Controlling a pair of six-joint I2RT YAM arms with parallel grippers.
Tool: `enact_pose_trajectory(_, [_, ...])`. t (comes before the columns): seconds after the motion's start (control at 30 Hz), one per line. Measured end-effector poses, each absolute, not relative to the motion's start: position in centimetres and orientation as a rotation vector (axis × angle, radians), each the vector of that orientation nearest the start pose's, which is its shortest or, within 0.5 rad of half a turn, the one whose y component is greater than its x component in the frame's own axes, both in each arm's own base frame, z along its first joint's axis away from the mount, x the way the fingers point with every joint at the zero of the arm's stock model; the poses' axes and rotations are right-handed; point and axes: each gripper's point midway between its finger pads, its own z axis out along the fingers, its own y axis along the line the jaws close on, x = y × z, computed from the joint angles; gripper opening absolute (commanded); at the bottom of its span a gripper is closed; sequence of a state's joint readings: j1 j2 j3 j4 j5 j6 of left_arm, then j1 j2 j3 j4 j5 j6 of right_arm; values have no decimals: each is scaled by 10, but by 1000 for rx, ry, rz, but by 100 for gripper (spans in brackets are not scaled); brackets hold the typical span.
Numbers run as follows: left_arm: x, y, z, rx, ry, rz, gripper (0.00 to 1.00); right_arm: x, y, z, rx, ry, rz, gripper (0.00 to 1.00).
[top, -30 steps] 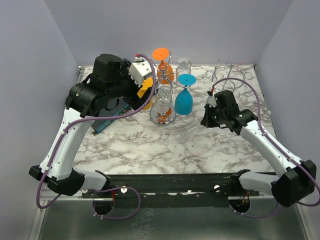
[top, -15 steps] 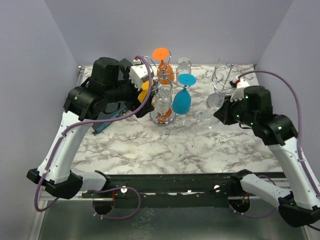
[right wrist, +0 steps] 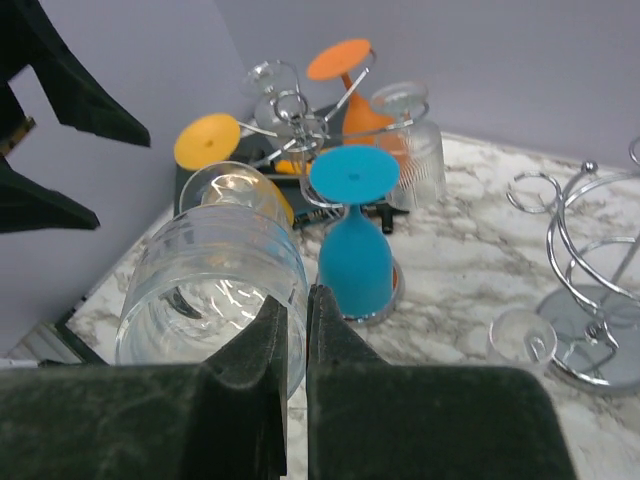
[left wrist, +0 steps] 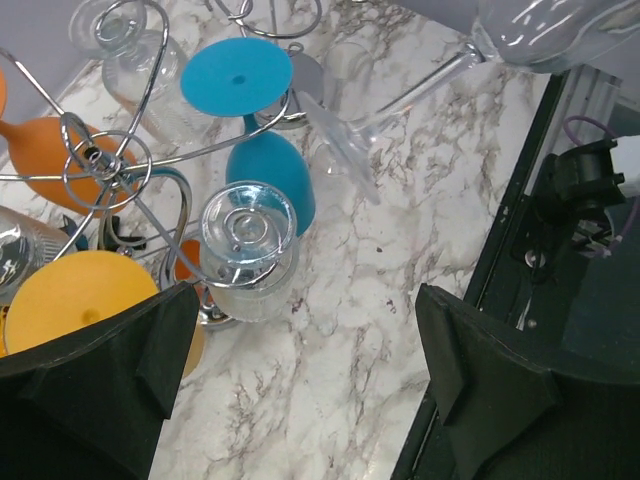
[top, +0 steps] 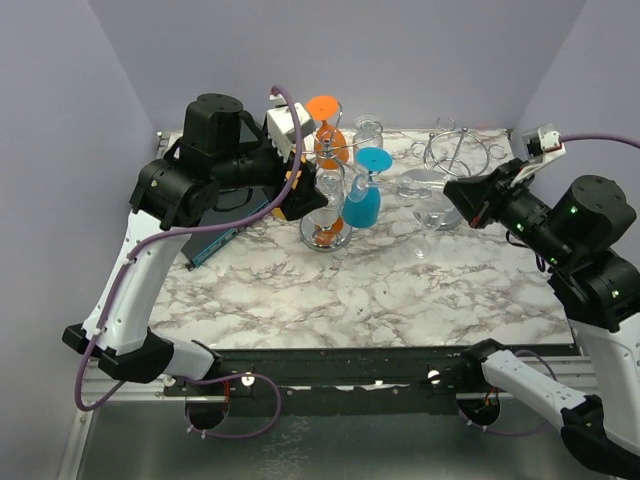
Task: Place the wine glass upside down on the wine glass rack
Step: Pick up the wine glass at the center of the board.
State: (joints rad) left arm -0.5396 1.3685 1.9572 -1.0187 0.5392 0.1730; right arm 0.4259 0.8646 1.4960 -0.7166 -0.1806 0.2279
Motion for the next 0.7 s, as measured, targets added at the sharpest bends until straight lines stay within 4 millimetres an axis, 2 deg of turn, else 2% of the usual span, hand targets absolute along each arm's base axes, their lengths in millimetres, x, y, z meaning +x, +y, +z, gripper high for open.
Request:
enact_pose_trajectory(0.2, [246, -265, 432, 1058, 1715, -820, 98, 234, 159, 471, -300, 1556, 711, 0])
enact_pose_trajectory(0.37, [257, -279, 438, 1066, 1688, -824, 95, 243, 169, 481, -300, 1511, 750, 0])
enact_pose_trajectory(0.5, [263, -281, 444, 1059, 1661, -811, 79, 240, 172, 491, -310, 1470, 780, 0])
enact_pose_trajectory(0.7, [265, -283, 447, 1073, 1628, -798, 44, 235, 178, 490, -329, 1438, 828, 0])
